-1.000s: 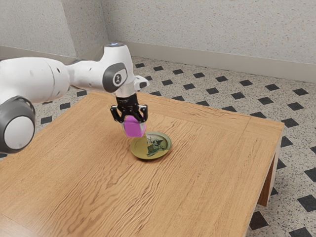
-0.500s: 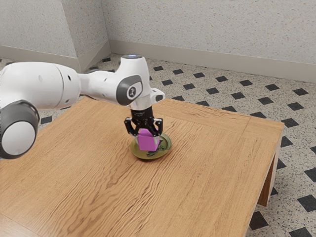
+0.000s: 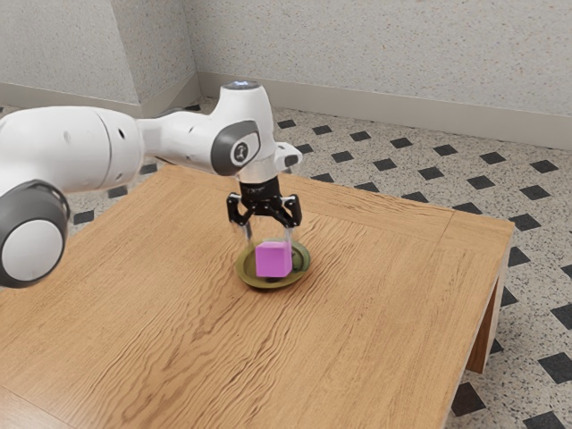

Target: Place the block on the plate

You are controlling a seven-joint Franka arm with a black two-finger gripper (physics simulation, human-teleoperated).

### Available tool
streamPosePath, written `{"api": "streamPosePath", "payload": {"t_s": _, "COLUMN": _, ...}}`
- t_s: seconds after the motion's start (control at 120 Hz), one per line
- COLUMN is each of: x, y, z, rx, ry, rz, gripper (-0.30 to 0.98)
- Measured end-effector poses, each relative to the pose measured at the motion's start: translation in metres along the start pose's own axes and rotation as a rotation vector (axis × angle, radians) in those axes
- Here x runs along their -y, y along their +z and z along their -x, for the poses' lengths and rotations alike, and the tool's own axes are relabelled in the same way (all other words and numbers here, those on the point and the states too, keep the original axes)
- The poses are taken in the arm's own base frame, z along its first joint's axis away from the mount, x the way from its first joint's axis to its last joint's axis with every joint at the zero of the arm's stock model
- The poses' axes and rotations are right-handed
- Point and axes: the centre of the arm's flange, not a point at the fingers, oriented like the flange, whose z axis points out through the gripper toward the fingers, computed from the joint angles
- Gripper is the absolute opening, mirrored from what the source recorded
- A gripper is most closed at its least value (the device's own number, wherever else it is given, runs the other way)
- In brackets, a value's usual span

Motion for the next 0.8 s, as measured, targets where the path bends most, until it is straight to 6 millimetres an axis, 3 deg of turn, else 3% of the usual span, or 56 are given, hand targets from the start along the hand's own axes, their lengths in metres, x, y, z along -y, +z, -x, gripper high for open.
{"api": "streamPosePath", "payload": {"t_s": 0.175, "x": -0.01, "y": -0.025, "z": 0.007, "rx": -0.006, "ry": 0.032, "rz": -0.01, "gripper": 0.67}}
{"api": "streamPosePath", "payload": {"t_s": 0.408, "x": -0.006, "y": -0.105, "z": 0.032, "rx": -0.017, "ry": 0.067, "rz": -0.021, "gripper": 0.68}}
{"api": "streamPosePath", "payload": {"t_s": 0.542, "x": 0.009, "y": -0.161, "z": 0.055, "rx": -0.028, "ry": 0.109, "rz": -0.042, "gripper": 0.68}}
{"api": "streamPosePath", "payload": {"t_s": 0.617, "x": 0.035, "y": -0.196, "z": 0.063, "rx": -0.049, "ry": 0.122, "rz": -0.072, "gripper": 0.68}}
{"api": "streamPosePath", "payload": {"t_s": 0.733, "x": 0.118, "y": -0.239, "z": 0.065, "rx": -0.071, "ry": 0.062, "rz": -0.113, "gripper": 0.68}}
{"api": "streamPosePath", "payload": {"t_s": 0.8, "x": 0.153, "y": -0.252, "z": 0.068, "rx": -0.068, "ry": 0.044, "rz": -0.123, "gripper": 0.69}}
